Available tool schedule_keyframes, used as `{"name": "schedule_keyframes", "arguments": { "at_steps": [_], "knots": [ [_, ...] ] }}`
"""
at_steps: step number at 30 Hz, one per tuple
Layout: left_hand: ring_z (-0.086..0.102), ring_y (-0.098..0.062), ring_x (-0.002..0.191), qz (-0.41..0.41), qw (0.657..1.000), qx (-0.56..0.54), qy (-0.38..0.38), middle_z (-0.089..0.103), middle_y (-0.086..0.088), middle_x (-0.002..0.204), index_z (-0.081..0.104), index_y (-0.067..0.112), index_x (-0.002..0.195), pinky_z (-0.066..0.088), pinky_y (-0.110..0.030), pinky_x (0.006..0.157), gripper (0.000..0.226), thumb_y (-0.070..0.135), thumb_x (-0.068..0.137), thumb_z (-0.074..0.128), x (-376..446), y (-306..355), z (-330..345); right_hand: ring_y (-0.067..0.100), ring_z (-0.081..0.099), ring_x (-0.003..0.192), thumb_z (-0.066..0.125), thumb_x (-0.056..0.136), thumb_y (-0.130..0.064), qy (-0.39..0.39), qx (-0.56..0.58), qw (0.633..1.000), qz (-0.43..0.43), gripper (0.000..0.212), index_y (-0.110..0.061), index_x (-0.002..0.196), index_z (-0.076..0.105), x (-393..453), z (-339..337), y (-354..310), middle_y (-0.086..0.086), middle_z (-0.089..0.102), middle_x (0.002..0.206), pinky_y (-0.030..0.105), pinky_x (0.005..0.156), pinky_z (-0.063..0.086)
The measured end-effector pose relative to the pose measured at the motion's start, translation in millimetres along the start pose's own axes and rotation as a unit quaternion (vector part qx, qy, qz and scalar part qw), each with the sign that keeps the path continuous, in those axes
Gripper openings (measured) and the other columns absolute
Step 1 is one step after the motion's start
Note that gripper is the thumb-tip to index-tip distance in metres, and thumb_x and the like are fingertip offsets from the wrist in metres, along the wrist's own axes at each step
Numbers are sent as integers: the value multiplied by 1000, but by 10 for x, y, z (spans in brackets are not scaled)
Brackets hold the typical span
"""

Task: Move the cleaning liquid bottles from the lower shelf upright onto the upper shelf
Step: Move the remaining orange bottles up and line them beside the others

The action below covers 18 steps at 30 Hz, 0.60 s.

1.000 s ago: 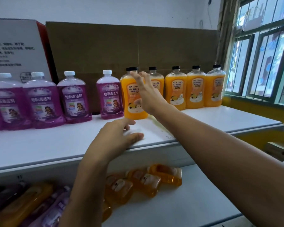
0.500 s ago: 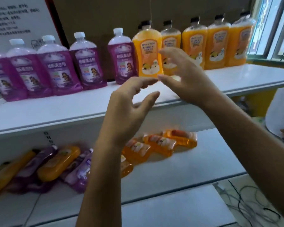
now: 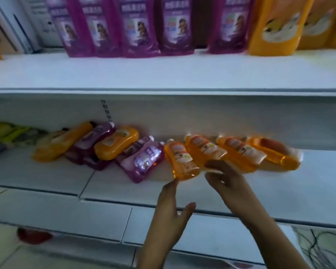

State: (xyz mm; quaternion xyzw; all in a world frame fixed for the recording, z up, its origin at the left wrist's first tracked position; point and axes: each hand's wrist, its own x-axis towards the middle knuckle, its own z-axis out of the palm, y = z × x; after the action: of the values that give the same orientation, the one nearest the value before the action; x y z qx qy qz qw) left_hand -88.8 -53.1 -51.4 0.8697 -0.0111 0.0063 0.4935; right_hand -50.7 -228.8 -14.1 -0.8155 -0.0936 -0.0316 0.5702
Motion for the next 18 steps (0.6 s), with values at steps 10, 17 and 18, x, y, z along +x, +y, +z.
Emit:
{"name": "schedule_keyframes", "arguments": {
  "at_steps": [10, 17, 18],
  "knots": [
    [45, -13, 134, -1, 998, -23, 55, 48, 9, 145, 33, 27, 148, 36, -23, 110, 94, 51, 72, 83, 1083, -370, 241, 35, 46, 133, 60, 97, -25, -166, -264, 947, 75, 58, -6, 147, 37, 1755, 955, 202, 21, 41, 150, 46, 106, 45],
    [41, -25, 138, -43, 992, 65, 97, 43, -6, 151, 26, 13, 152, 34, -41, 113, 103, 60, 75, 75, 1139, -393, 362, 36, 41, 137, 39, 99, -49, -123, -428, 893, 68, 55, -16, 143, 45, 1864, 1099, 376, 17, 44, 149, 54, 114, 32],
    [43, -24, 136, -35, 995, 29, 85, 47, -5, 148, 30, 15, 151, 36, -42, 113, 98, 55, 75, 78, 1123, -402, 332, 36, 45, 134, 40, 100, -49, -117, -433, 892, 61, 54, -17, 143, 45, 1824, 1084, 373, 17, 46, 148, 53, 112, 36]
  ]
}}
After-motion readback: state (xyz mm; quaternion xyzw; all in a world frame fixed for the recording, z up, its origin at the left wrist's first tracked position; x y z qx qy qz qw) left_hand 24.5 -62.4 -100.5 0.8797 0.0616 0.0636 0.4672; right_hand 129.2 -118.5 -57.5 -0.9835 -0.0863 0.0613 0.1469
